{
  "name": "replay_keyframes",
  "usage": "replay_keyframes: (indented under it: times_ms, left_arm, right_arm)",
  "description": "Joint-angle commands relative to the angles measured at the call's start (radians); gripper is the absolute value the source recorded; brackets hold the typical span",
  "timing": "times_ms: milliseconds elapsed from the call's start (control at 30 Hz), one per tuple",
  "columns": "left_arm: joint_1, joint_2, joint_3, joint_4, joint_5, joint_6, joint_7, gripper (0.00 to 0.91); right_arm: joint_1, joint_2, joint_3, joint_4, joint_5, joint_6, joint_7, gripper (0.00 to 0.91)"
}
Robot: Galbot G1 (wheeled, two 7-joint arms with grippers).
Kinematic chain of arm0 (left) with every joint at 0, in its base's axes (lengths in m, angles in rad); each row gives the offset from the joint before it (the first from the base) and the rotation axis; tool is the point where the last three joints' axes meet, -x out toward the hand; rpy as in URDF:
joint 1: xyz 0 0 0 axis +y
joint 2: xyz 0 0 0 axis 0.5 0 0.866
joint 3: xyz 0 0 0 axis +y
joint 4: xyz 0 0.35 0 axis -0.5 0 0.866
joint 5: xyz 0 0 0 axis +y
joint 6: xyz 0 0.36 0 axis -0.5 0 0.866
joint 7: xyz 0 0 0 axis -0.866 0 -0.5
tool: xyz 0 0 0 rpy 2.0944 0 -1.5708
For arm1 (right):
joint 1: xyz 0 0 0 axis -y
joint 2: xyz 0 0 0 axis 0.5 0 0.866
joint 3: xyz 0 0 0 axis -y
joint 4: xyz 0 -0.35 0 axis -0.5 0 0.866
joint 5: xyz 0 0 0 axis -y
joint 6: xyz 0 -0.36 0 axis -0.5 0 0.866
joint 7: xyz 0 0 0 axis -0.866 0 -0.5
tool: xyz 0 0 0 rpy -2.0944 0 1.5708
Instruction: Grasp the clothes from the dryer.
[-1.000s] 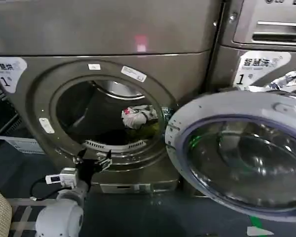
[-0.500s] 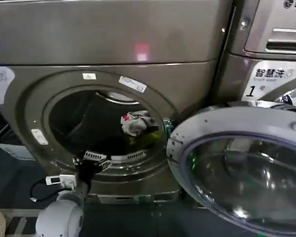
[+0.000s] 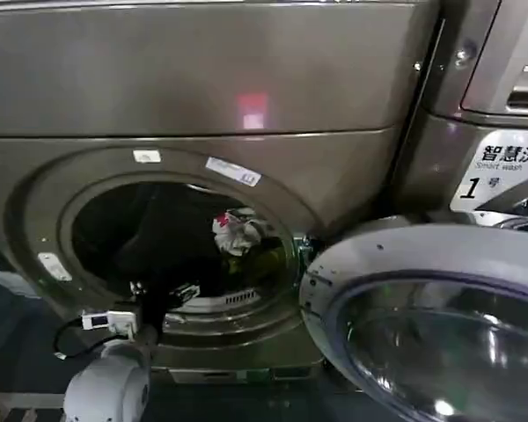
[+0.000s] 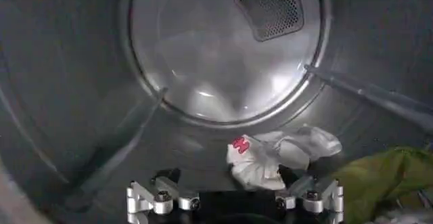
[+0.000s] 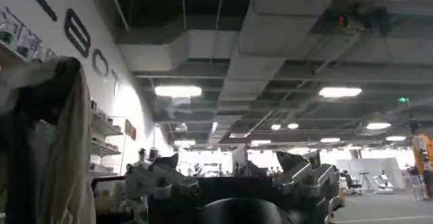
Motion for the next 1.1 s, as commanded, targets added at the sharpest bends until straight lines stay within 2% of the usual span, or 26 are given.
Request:
replay_keyframes:
  times_ms: [33, 133, 200, 300, 333, 367, 400, 433, 567, 667, 700, 733, 833, 933, 1000, 1100]
  left_arm:
    - [-0.086, 0.004, -0.004, 0.074, 0.035, 0.049, 0.012, 0.907]
    - [-0.122, 0.002, -0.008, 0.115, 0.077, 0.049, 0.045, 0.907]
    - [-0.14, 0.008, -0.01, 0.146, 0.234, 0.04, 0.17, 0.907]
    - [-0.177, 0.024, -0.03, 0.21, 0.614, -0.089, 0.453, 0.907]
    - [-0.196, 0.03, -0.044, 0.224, 0.753, -0.203, 0.601, 0.907]
    - [-0.2, 0.032, -0.045, 0.227, 0.766, -0.212, 0.614, 0.907]
    - [-0.217, 0.045, -0.055, 0.228, 0.885, -0.29, 0.751, 0.907]
    - [-0.237, 0.051, -0.064, 0.232, 0.918, -0.363, 0.823, 0.907]
    - [-0.333, 0.055, -0.069, 0.262, 0.991, -0.493, 0.996, 0.907]
    - [-0.409, 0.044, -0.084, 0.309, 1.167, -0.662, 1.214, 0.907]
    - [-0.429, 0.046, -0.076, 0.333, 1.161, -0.655, 1.28, 0.907]
    - [-0.438, 0.05, -0.074, 0.345, 1.17, -0.663, 1.28, 0.907]
    - [-0.475, 0.039, -0.067, 0.383, 1.268, -0.799, 1.28, 0.907]
    - [-0.507, 0.037, -0.058, 0.415, 1.301, -0.849, 1.28, 0.907]
    - [-0.524, 0.04, -0.048, 0.44, 1.32, -0.866, 1.28, 0.907]
    - [-0.538, 0.055, -0.04, 0.457, 1.315, -0.845, 1.279, 0.907]
  right_arm:
    - [0.003, -0.001, -0.003, 0.005, 0.0, 0.005, -0.001, 0.907]
    - [0.004, -0.002, -0.006, 0.006, -0.001, 0.007, -0.001, 0.907]
    - [0.005, -0.004, -0.009, 0.004, -0.002, 0.008, -0.002, 0.907]
    - [0.011, -0.007, -0.017, 0.009, -0.003, 0.009, -0.007, 0.907]
    - [0.011, -0.008, -0.018, 0.009, -0.003, 0.01, -0.007, 0.907]
    - [0.012, -0.008, -0.018, 0.01, -0.003, 0.01, -0.007, 0.907]
    - [0.012, -0.009, -0.02, 0.009, -0.005, 0.011, -0.007, 0.907]
    - [0.011, -0.009, -0.02, 0.008, -0.006, 0.013, -0.009, 0.907]
    - [0.008, -0.009, -0.023, 0.011, -0.008, 0.015, -0.013, 0.907]
    - [0.002, -0.007, -0.02, 0.012, -0.009, 0.016, -0.014, 0.907]
    - [-0.001, -0.007, -0.019, 0.012, -0.008, 0.016, -0.014, 0.907]
    - [-0.001, -0.008, -0.019, 0.013, -0.009, 0.016, -0.015, 0.907]
    - [-0.005, -0.008, -0.021, 0.018, -0.009, 0.014, -0.017, 0.907]
    - [-0.008, -0.012, -0.018, 0.013, -0.009, 0.015, -0.016, 0.907]
    - [-0.008, -0.011, -0.019, 0.012, -0.009, 0.016, -0.016, 0.907]
    - [-0.003, -0.007, -0.026, 0.014, -0.01, 0.017, -0.016, 0.907]
